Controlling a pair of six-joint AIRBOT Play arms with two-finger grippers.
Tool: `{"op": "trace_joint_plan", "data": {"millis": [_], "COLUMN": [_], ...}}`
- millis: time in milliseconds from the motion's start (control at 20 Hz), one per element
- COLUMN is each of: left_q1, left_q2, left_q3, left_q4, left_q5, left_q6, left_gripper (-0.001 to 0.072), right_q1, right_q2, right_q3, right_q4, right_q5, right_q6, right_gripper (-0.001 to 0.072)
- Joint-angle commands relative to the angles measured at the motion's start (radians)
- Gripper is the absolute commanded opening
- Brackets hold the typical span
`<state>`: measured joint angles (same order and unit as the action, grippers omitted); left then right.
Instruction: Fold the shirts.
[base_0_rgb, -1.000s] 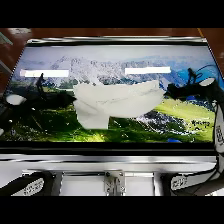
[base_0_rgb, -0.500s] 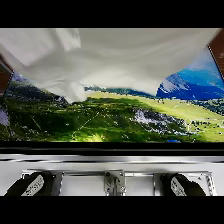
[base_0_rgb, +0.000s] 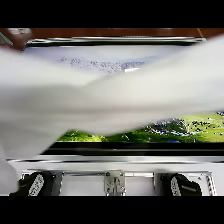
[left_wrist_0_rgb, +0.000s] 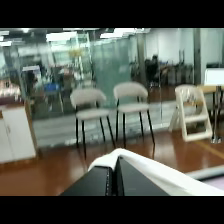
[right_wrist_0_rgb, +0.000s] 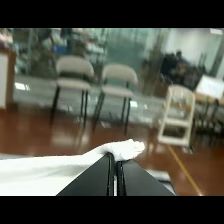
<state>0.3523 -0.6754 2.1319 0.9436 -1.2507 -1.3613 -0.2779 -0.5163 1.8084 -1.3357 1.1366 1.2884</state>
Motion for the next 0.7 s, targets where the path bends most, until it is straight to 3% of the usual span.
{"op": "trace_joint_plan", "data": {"millis": [0,250,400,500,650], "left_q1": [0.003,0.003,0.003,0.002,-0.037], "left_q2": [0.028,0.028,0.019,-0.005,-0.129], "left_q3": [-0.005,-0.244,-0.526,-0.787,-1.095], "left_q4": [0.089,0.085,0.086,0.075,0.013], "left_q5": [-0.233,-0.372,-0.36,-0.264,0.001], "left_q6": [-0.047,-0.05,-0.038,-0.038,0.007], "left_gripper": [0.0037,0.0036,0.0036,0.0036,0.0036], "right_q1": [0.0,0.0,0.001,0.001,0.002], "right_q2": [0.021,-0.133,-0.22,-0.268,-0.429], "right_q3": [0.003,-0.038,-0.28,-0.52,-0.735], "right_q4": [-0.112,-0.163,-0.135,-0.137,-0.063], "right_q5": [0.246,0.508,0.57,0.445,0.08], "right_q6": [0.009,0.059,0.134,0.141,0.141], "right_gripper": [0.0061,0.0061,0.0061,0.006,0.006]}}
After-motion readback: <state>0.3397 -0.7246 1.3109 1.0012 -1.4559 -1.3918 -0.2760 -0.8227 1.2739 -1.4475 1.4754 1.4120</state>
